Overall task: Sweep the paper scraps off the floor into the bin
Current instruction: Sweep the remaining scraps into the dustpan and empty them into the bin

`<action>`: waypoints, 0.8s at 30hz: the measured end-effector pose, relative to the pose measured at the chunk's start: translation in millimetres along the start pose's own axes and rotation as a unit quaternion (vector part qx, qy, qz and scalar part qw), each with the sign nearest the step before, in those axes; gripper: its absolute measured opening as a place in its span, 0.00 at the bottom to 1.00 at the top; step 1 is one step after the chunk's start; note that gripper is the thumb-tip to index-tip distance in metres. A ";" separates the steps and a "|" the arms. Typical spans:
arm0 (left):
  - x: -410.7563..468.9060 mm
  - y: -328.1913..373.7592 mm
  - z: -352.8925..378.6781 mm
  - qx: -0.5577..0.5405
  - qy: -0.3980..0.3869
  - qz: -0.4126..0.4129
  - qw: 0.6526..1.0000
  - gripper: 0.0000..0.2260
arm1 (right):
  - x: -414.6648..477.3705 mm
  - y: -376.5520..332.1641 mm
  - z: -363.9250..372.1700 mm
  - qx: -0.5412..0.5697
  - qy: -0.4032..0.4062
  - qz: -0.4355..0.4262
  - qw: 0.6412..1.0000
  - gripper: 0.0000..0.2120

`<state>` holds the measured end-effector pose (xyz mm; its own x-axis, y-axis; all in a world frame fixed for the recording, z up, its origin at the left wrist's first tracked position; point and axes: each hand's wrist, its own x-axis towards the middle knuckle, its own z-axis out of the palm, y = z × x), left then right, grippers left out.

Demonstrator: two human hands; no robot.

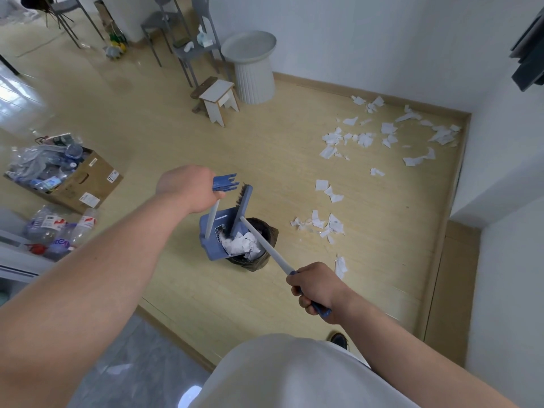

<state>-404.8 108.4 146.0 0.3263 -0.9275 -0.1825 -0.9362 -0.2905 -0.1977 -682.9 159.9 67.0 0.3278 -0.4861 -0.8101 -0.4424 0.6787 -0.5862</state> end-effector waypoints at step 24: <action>2.4 -2.0 -1.6 0.009 0.006 -0.019 1.000 0.15 | 17.0 4.4 -19.9 -0.092 0.050 -0.015 0.994 0.06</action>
<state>-402.4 106.4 147.5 0.3598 -0.9187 -0.1631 -0.9206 -0.3212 -0.2220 -695.9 143.7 50.5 0.2629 -0.5636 -0.7831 -0.5823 0.5545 -0.5946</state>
